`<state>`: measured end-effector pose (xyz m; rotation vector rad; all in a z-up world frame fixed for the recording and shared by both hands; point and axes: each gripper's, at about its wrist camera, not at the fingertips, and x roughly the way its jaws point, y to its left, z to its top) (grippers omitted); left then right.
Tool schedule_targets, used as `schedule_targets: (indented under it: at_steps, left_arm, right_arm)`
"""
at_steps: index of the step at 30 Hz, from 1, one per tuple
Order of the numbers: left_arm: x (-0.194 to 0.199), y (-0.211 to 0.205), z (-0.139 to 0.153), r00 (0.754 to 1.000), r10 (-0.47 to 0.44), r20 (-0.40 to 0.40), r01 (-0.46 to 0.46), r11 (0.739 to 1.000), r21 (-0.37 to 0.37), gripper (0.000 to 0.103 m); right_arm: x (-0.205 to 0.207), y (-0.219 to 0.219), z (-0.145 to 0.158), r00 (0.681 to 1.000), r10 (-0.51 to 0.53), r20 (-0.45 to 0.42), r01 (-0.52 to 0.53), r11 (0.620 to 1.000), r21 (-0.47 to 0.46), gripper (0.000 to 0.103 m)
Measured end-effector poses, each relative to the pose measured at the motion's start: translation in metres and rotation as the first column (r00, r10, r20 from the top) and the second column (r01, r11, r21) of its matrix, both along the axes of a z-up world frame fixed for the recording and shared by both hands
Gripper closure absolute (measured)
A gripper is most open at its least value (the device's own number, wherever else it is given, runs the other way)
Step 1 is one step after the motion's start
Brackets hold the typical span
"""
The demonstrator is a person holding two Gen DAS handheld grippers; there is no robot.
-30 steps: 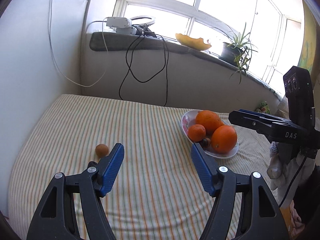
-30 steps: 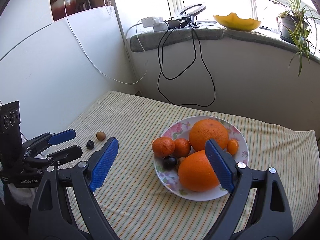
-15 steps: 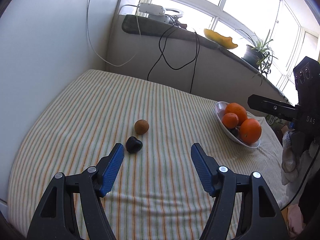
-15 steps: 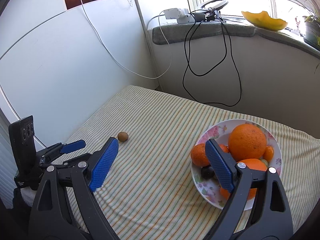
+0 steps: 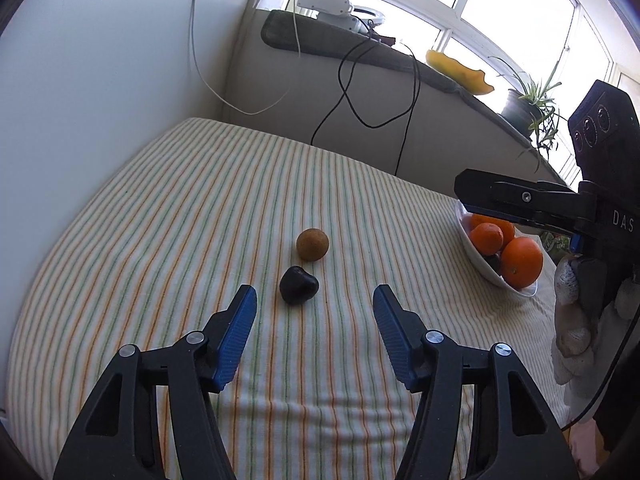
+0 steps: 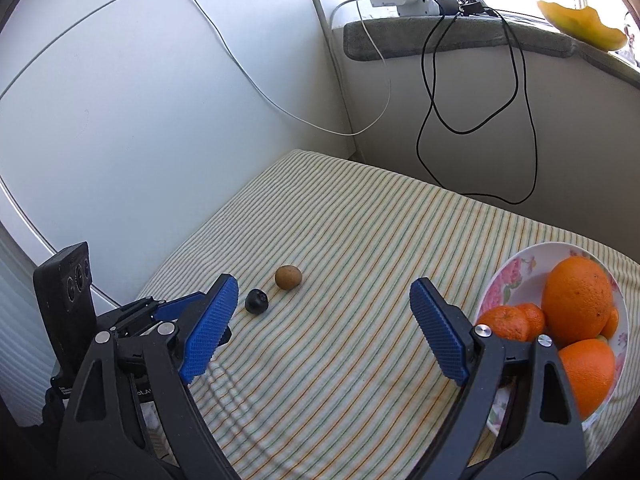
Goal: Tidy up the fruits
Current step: 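Close the left tool on the dark plum while the right tool closes on the kiwi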
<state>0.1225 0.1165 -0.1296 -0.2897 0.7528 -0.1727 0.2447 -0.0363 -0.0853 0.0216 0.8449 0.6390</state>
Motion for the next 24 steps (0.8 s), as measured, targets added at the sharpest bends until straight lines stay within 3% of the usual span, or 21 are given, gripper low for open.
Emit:
schedule_targets:
  at_steps: [2, 15, 24]
  left_arm:
    - [0.002, 0.000, -0.002, 1.000, -0.011, -0.007, 0.011, 1.000, 0.007, 0.050]
    - [0.017, -0.002, -0.008, 0.998, -0.048, -0.033, 0.049, 0.998, 0.032, 0.059]
    - [0.023, 0.001, -0.015, 0.997, -0.056, -0.048, 0.057, 0.998, 0.027, 0.064]
  right_arm:
    - [0.005, 0.008, -0.005, 1.000, 0.009, -0.024, -0.009, 1.000, 0.011, 0.020]
    - [0.042, 0.053, -0.049, 0.981, 0.047, -0.189, -0.039, 0.998, 0.044, 0.054]
    - [0.055, 0.072, -0.072, 0.968, 0.053, -0.246, -0.044, 0.998, 0.041, 0.062]
